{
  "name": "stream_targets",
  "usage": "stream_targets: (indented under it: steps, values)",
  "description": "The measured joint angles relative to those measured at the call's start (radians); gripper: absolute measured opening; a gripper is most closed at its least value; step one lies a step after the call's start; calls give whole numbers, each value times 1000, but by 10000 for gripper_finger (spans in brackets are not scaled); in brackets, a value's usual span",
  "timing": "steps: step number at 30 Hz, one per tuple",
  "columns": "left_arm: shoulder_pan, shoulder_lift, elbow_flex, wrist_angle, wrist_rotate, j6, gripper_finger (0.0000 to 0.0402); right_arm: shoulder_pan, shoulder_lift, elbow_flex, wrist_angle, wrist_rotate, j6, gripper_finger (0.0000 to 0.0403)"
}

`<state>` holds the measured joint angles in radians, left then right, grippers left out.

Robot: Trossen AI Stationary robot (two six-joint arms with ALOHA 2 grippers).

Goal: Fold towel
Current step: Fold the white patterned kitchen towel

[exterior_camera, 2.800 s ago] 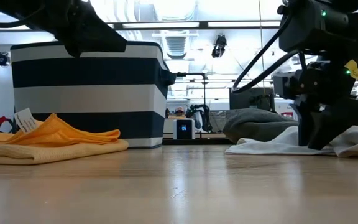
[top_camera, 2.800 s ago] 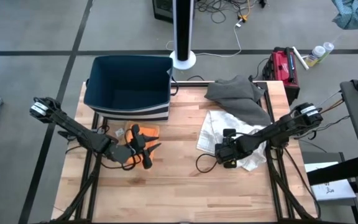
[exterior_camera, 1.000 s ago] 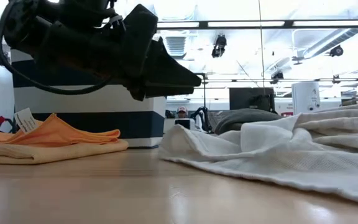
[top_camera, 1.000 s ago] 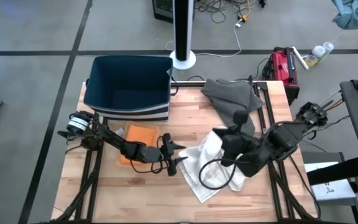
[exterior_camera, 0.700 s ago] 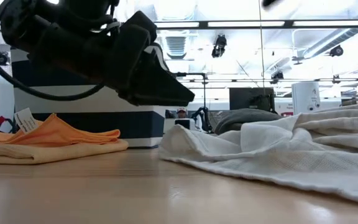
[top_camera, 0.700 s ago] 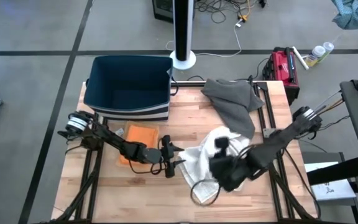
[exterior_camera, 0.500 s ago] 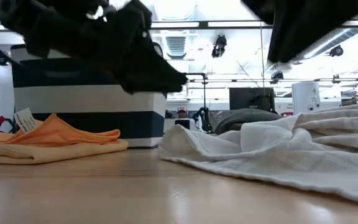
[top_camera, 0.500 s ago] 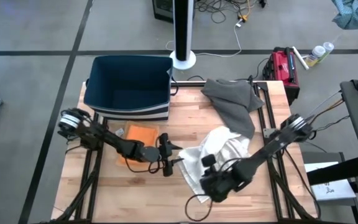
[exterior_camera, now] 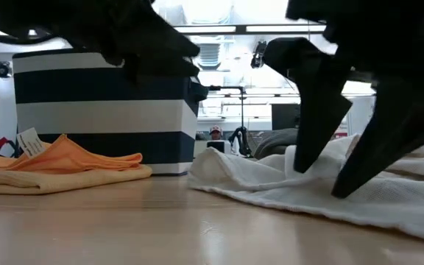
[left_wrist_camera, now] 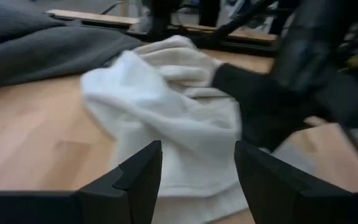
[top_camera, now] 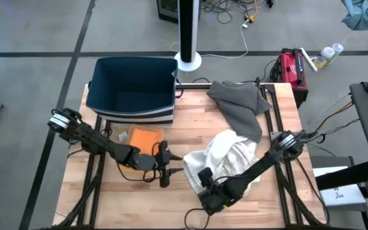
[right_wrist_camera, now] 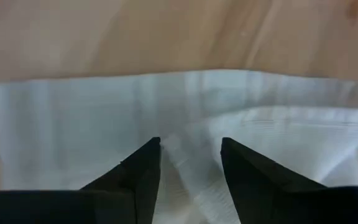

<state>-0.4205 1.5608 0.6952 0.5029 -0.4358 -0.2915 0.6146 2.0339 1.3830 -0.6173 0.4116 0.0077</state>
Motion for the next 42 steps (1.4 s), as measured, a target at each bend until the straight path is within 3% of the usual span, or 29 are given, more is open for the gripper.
stream_targets:
  steps: [4, 8, 14, 18, 23, 29, 38, 42]
  values:
    - [-76, 15, 0, 115, -7, -13, 190, 1, 13, 0, -6, 33, 34, 157]
    - [-172, 28, 0, 188, -87, -8, 191, 1, 12, 0, -5, 35, 101, 132]
    - [-288, 45, 0, 212, -253, -36, 188, 0, 12, 0, -5, 37, 208, 53]
    - [-323, 80, 0, 214, -311, -85, 181, 0, -13, 0, -8, 44, 241, 8]
    - [-322, 159, 0, 225, -323, -178, 176, 1, -91, 7, -49, 141, 271, 13]
    - [-316, 247, 35, 221, -376, -219, 184, -4, -220, 32, -45, 171, 288, 6]
    - [-268, 365, 147, 223, -345, -263, 212, -41, -248, 32, -55, 297, 315, 5]
    - [-252, 441, 199, 221, -347, -276, 224, -51, -248, 37, -34, 307, 348, 5]
